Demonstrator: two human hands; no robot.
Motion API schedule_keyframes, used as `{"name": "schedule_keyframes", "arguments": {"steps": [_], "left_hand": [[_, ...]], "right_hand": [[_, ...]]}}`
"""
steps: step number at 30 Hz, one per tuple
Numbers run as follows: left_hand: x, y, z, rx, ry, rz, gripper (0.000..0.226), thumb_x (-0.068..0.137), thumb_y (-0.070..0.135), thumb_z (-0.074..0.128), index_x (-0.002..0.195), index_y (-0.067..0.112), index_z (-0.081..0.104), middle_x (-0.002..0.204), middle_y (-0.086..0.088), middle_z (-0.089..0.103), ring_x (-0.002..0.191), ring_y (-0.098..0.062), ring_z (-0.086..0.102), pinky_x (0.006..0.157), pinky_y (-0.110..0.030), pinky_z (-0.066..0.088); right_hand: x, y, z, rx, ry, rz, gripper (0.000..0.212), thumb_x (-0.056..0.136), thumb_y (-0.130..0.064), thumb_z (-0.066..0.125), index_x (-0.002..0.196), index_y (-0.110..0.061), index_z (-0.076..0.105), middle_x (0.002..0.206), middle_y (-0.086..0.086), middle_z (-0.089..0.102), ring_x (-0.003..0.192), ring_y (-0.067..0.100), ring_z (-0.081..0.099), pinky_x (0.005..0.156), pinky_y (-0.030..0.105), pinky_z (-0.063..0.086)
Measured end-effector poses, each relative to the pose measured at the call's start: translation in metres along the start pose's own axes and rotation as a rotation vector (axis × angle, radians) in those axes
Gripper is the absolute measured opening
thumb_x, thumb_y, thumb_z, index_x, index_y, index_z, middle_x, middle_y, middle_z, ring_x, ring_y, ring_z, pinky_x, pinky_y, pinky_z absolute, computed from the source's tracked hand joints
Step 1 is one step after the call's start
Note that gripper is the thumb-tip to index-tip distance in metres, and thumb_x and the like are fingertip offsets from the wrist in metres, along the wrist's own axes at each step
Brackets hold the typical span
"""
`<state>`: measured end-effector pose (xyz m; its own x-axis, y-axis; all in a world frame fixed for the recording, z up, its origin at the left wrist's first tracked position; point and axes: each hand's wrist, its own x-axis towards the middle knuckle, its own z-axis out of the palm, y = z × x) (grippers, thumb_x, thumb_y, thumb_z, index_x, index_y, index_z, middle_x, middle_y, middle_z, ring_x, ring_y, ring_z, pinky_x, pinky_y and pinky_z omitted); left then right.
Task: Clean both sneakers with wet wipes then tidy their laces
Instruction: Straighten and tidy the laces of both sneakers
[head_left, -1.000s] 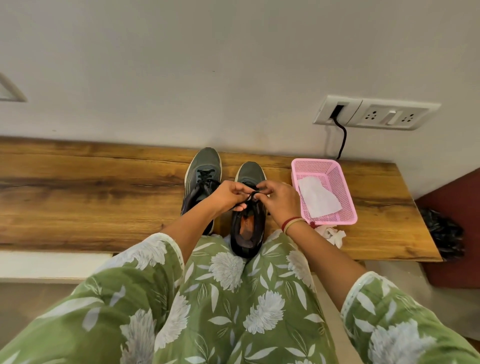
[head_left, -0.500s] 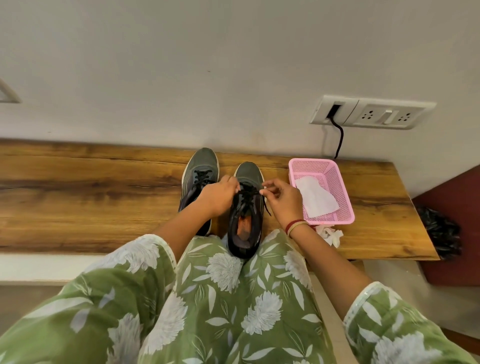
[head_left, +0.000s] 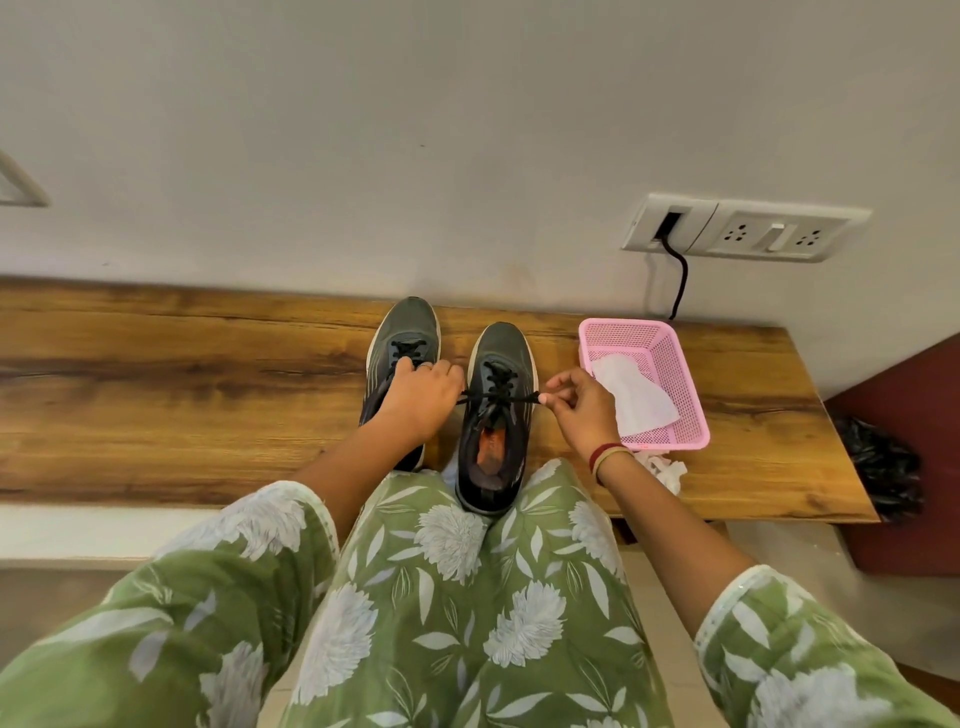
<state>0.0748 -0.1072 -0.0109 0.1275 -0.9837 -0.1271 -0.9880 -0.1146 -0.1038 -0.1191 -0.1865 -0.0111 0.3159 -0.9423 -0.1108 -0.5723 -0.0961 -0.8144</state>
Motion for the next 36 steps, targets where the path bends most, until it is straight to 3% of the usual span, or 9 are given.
{"name": "schedule_keyframes", "arguments": {"steps": [3,14,18,22,24,27,30,32,36], "left_hand": [[0.000,0.006,-0.002,-0.023,0.005,-0.044,0.025,0.094,0.009,0.044,0.118,0.013,0.047,0.120,-0.005,0.055,0.110,-0.026,0.056,0.090,-0.043,0.034],[-0.005,0.002,0.004,-0.087,0.004,-0.104,0.022,0.095,0.010,0.042,0.112,0.018,0.054,0.115,-0.002,0.059,0.112,-0.024,0.053,0.091,-0.044,0.033],[-0.007,0.007,0.002,-0.168,-0.028,-0.102,0.021,0.096,0.012,0.042,0.110,0.019,0.055,0.117,-0.002,0.059,0.114,-0.025,0.052,0.092,-0.044,0.033],[-0.016,0.004,-0.005,-0.454,0.023,-0.074,0.018,0.098,0.029,0.044,0.111,0.023,0.054,0.117,0.000,0.057,0.115,-0.023,0.049,0.094,-0.043,0.034],[-0.027,-0.008,-0.006,-0.549,0.125,-0.146,0.022,0.096,0.034,0.048,0.116,0.024,0.053,0.119,0.001,0.055,0.116,-0.023,0.048,0.094,-0.044,0.037],[-0.044,-0.033,-0.002,-0.612,0.255,-0.327,0.034,0.091,0.033,0.054,0.123,0.021,0.049,0.123,-0.004,0.051,0.118,-0.026,0.046,0.094,-0.045,0.040],[-0.061,-0.052,0.007,-0.740,0.176,-0.486,0.047,0.086,0.033,0.062,0.126,0.017,0.044,0.126,-0.010,0.044,0.117,-0.030,0.045,0.093,-0.042,0.042],[-0.067,-0.054,0.012,-0.826,0.068,-0.524,0.052,0.085,0.033,0.065,0.129,0.015,0.042,0.128,-0.010,0.042,0.115,-0.029,0.048,0.090,-0.036,0.041],[-0.063,-0.045,0.015,-0.879,-0.036,-0.553,0.057,0.084,0.031,0.068,0.131,0.013,0.040,0.127,-0.010,0.049,0.113,-0.027,0.052,0.088,-0.035,0.045]], "right_hand": [[-0.001,-0.003,0.006,0.003,0.013,0.025,0.010,0.086,-0.005,0.063,0.091,-0.013,0.060,0.070,-0.004,0.056,0.065,0.002,0.052,0.064,0.014,0.039],[-0.006,-0.009,-0.002,-0.059,-0.020,-0.035,0.019,0.087,-0.001,0.059,0.093,-0.017,0.051,0.069,-0.004,0.055,0.068,0.003,0.053,0.063,0.008,0.036],[-0.002,-0.011,-0.008,-0.017,0.048,0.006,0.018,0.085,-0.003,0.064,0.090,-0.016,0.053,0.068,-0.005,0.055,0.067,0.002,0.053,0.066,0.018,0.039],[0.002,-0.013,-0.016,-0.048,-0.004,0.004,0.015,0.082,-0.009,0.069,0.087,-0.018,0.059,0.080,-0.003,0.060,0.073,0.008,0.054,0.079,0.031,0.049],[-0.003,-0.019,-0.013,-0.048,0.018,-0.011,0.017,0.082,-0.017,0.070,0.095,-0.017,0.059,0.093,0.000,0.061,0.080,0.010,0.054,0.078,0.026,0.048],[-0.014,-0.034,0.005,-0.074,0.008,-0.077,0.035,0.080,-0.038,0.070,0.109,-0.024,0.056,0.117,0.004,0.050,0.103,0.018,0.053,0.085,0.031,0.046],[-0.029,-0.040,0.033,-0.318,-0.181,-0.050,0.059,0.076,-0.051,0.069,0.126,-0.030,0.045,0.134,0.006,0.035,0.117,0.028,0.045,0.098,0.042,0.042],[-0.035,-0.035,0.049,-0.485,-0.247,0.002,0.064,0.081,-0.039,0.068,0.136,-0.029,0.036,0.141,0.009,0.028,0.120,0.036,0.044,0.099,0.043,0.042],[-0.037,-0.024,0.056,-0.633,-0.187,-0.055,0.059,0.088,-0.006,0.049,0.139,-0.028,0.032,0.137,0.014,0.034,0.103,0.040,0.054,0.086,0.044,0.048]]}}
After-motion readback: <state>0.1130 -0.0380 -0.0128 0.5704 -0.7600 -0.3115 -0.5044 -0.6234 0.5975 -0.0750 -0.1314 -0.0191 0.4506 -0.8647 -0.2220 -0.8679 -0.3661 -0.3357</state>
